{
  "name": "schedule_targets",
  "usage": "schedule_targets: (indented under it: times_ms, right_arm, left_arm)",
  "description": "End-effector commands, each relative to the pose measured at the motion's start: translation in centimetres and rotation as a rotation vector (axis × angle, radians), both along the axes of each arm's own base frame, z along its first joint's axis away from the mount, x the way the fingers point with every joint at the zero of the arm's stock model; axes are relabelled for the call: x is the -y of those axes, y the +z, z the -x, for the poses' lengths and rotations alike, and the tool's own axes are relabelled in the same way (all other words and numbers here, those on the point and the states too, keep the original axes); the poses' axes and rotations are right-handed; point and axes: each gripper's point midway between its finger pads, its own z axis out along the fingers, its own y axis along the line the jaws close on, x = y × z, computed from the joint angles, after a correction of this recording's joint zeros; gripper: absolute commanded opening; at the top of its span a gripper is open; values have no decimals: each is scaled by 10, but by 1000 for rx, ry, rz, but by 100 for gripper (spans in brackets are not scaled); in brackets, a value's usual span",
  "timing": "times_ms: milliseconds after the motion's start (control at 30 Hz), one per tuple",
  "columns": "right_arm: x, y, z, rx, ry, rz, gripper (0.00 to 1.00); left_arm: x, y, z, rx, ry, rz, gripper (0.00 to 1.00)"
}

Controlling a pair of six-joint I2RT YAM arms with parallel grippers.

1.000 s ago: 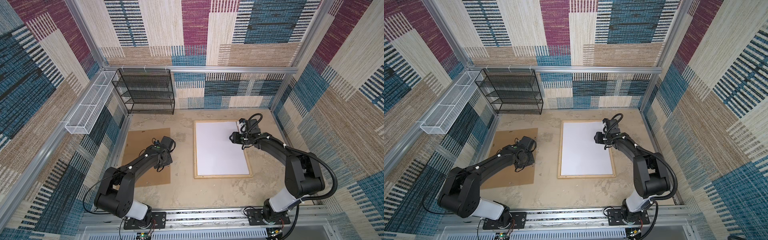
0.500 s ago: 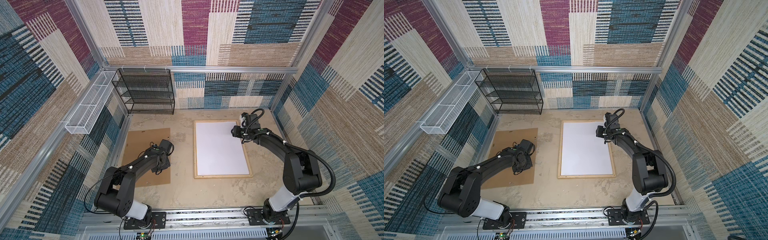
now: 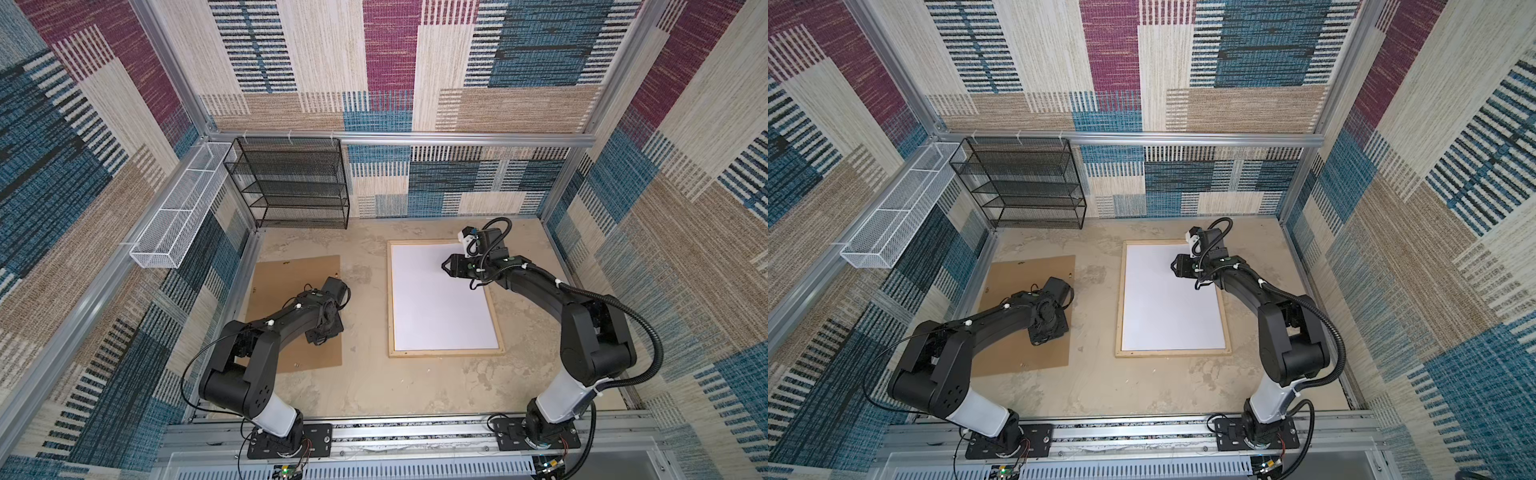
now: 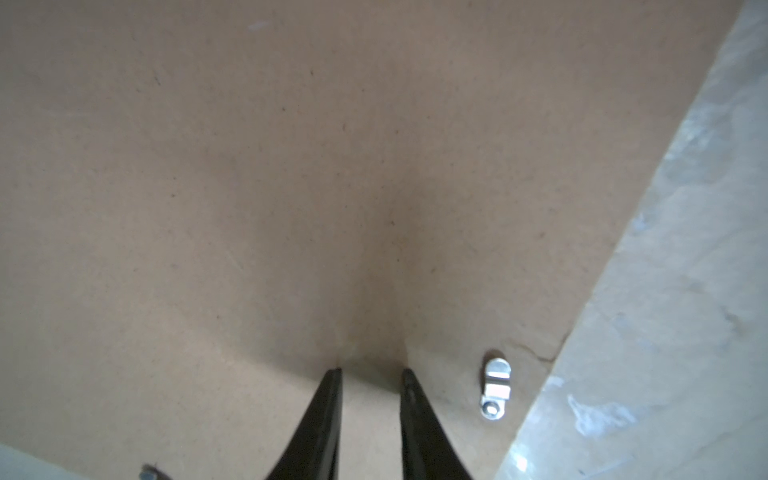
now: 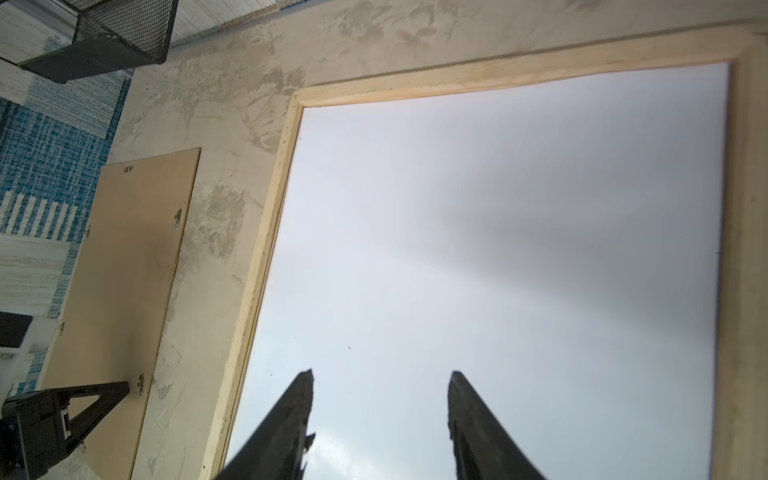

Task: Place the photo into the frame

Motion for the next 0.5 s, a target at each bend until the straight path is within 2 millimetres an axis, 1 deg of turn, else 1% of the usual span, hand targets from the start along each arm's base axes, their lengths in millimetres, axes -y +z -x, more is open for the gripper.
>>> schedule_targets:
  times_ms: [0, 67, 167, 267, 367, 467]
  right_arm:
    - [-37, 11, 3, 35, 104, -53, 54]
    - [-65, 10, 8, 29, 160, -72, 54]
    - [-101, 3, 15, 4, 224, -100, 53]
    - [-132, -12, 18, -34, 274, -98, 52]
    - [-157, -26, 21, -53, 318, -92, 51]
    - [-170, -45, 17, -79, 323, -51, 50]
  left_arm:
    - [24, -10, -1, -12, -9, 112, 28]
    - [34, -12, -3, -14, -23, 126, 28]
    - [51, -16, -8, -14, -55, 139, 28]
    - [68, -20, -16, -13, -86, 159, 28]
    - [76, -23, -26, -8, -98, 170, 27]
    - [79, -17, -35, 10, -111, 168, 27]
